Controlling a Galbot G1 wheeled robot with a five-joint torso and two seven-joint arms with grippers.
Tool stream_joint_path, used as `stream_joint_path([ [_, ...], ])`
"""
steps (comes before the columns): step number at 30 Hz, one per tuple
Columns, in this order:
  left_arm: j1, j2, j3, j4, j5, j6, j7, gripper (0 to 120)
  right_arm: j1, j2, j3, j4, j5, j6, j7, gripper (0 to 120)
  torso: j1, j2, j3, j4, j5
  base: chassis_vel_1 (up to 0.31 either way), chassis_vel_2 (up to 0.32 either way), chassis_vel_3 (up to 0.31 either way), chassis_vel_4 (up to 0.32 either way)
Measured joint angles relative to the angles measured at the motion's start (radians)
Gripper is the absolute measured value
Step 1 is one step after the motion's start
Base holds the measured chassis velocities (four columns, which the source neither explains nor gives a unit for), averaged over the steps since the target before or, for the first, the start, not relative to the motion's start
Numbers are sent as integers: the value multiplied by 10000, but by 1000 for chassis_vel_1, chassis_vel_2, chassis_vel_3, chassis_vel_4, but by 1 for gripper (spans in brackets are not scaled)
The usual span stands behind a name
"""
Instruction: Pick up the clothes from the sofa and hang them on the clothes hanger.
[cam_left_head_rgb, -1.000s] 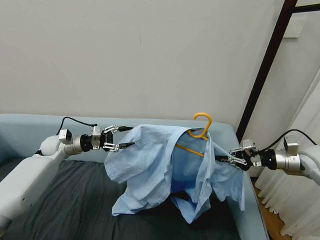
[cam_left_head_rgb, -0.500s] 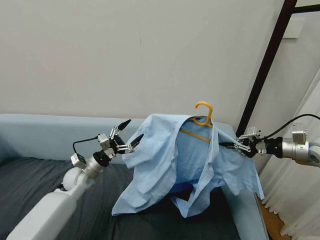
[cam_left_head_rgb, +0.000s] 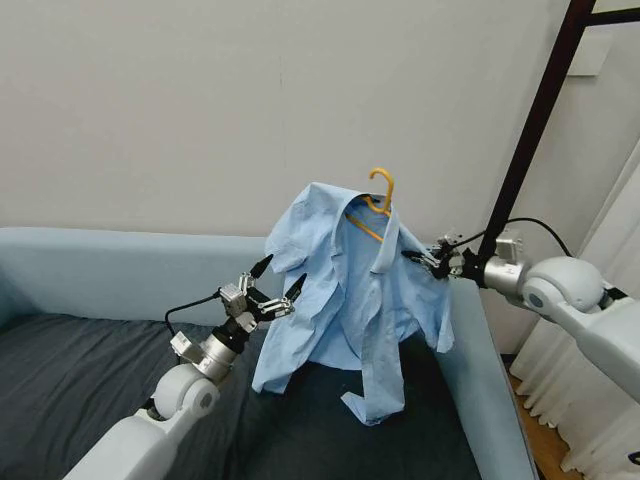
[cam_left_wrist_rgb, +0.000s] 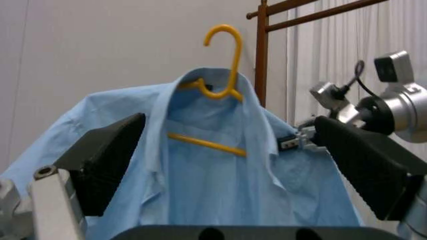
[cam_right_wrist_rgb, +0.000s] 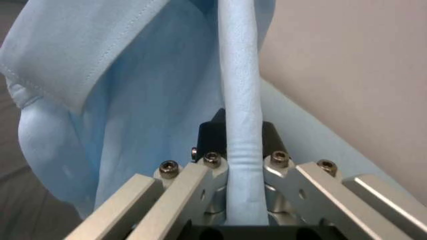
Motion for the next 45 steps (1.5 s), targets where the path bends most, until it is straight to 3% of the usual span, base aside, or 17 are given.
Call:
stream_joint_path([
  [1,0,0,0,0,0,0,0,100,0,0,0,0,0,0,0,1,0,0,0,0,0,0,0,0,0],
  [4,148,-588,103,-11,595,32,-494,100,1205,257,-886,297,756,-1528,1467,1,0,0,-1,4,-6,0,0,0,0],
  [9,172,-1230,201,-58,1036,225,-1420,100,1888,616,-820,789,1696,-3037,3038,1,0,0,0,4,-3,0,0,0,0],
  [19,-632,-1533,438,-157,1016,773,-2654,100,2476,482,-399,2336,4132,-3180,5516,1,0,0,-1,4,-1,0,0,0,0],
  [27,-1375,-1813,846,354,976,926,-3130,95,2786,94,-750,2867,4455,-3147,5653,1,0,0,-1,2,-1,0,0,0,0],
  [32,-1615,-2076,943,898,973,923,-3061,84,2762,27,-861,2916,4425,-3119,5663,1,0,0,-1,3,-1,0,0,0,0],
  [36,-1690,-2221,982,1162,923,862,-2800,66,2703,94,-904,2881,4305,-3100,5622,1,0,0,-1,4,0,0,0,0,0],
  [45,-1563,-2174,764,1020,646,696,-2133,34,2831,407,-1090,2533,4105,-3079,5584,1,0,0,-1,2,-2,0,0,0,0],
])
